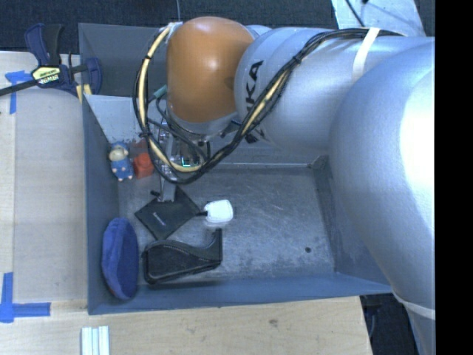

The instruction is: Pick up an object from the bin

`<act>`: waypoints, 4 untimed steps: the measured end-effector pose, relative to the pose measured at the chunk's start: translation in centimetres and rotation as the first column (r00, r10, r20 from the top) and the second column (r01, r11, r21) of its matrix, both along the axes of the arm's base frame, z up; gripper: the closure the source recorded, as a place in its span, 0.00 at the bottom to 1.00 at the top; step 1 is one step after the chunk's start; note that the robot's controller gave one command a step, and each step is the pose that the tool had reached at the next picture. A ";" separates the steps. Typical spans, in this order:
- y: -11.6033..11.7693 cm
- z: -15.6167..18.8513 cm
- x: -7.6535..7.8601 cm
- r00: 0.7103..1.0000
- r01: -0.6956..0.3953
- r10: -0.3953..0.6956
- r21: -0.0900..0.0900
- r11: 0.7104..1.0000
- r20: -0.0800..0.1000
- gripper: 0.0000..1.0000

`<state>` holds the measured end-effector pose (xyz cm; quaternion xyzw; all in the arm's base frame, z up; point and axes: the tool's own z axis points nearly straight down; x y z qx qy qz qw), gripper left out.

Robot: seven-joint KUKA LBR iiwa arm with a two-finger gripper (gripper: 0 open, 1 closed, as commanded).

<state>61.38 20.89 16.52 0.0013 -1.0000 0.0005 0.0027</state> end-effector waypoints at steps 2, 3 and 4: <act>-4.1 -8.7 -1.5 0.973 0.230 -0.230 0.002 0.973 0.009 1.00; -6.2 3.1 0.1 0.970 0.241 -0.241 0.006 0.971 0.018 1.00; -6.1 0.2 0.6 0.993 0.122 -0.122 0.001 0.993 0.006 1.00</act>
Offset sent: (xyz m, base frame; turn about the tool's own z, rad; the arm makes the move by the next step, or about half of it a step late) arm -0.0162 -0.0400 -0.0880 0.2312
